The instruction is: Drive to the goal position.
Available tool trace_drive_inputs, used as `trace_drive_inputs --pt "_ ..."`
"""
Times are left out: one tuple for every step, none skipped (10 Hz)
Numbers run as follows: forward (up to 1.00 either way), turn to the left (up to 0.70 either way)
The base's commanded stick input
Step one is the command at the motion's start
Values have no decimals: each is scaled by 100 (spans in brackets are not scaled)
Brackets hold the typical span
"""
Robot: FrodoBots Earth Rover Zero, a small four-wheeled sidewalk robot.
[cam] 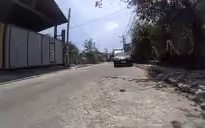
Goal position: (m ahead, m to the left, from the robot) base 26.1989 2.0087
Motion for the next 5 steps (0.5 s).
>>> trace_drive_inputs --pt "100 -29" --pt "100 -3" --pt "100 0" --pt "100 0" --pt "100 0"
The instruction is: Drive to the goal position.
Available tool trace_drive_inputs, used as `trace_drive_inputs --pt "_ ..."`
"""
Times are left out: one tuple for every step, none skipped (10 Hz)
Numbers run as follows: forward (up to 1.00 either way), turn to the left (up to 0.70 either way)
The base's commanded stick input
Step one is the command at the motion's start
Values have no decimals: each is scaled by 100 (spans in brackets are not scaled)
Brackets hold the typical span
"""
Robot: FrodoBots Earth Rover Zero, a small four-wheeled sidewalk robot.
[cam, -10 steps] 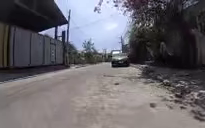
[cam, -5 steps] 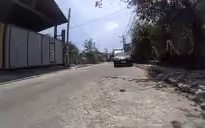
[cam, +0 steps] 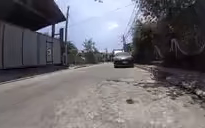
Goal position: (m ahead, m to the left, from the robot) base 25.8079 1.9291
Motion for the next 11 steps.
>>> trace_drive_inputs --pt "100 0" --pt "100 0" --pt "100 0" --pt "100 0" --pt "100 0" --pt "100 0" --pt "100 0" --pt "100 -7" --pt "100 -31" --pt "100 -38" --pt "100 -30"
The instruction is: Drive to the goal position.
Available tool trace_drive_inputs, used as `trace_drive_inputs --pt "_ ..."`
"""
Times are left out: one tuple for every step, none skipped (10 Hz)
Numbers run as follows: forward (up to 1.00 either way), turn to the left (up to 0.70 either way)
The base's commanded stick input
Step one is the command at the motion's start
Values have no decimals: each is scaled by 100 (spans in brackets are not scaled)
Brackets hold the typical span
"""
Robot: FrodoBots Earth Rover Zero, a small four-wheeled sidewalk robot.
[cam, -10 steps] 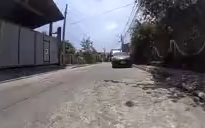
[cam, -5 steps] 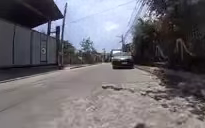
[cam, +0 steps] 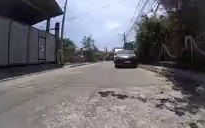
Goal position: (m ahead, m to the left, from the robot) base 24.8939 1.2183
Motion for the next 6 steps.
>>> trace_drive_inputs --pt "100 0" --pt "100 0" --pt "100 0" --pt "100 0" --pt "100 0" --pt "100 0"
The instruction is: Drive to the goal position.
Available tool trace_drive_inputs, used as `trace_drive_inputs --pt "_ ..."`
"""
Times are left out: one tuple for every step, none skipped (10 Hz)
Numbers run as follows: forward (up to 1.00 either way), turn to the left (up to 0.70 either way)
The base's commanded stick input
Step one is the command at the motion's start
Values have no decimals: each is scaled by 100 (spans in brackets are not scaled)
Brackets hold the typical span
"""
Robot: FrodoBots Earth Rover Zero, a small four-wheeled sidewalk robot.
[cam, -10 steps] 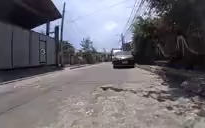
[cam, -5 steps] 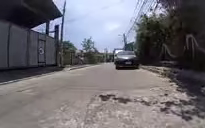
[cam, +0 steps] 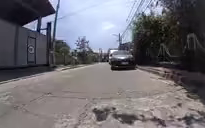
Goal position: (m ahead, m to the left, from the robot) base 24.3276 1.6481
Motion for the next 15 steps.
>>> trace_drive_inputs --pt "100 0" --pt "100 0" --pt "100 0" --pt "100 0" --pt "100 0" --pt "100 0" --pt "100 0" --pt "100 -1" --pt "100 -3" --pt "100 -3" --pt "100 -2" --pt "100 -1" --pt "100 0" --pt "100 0" --pt "100 0"
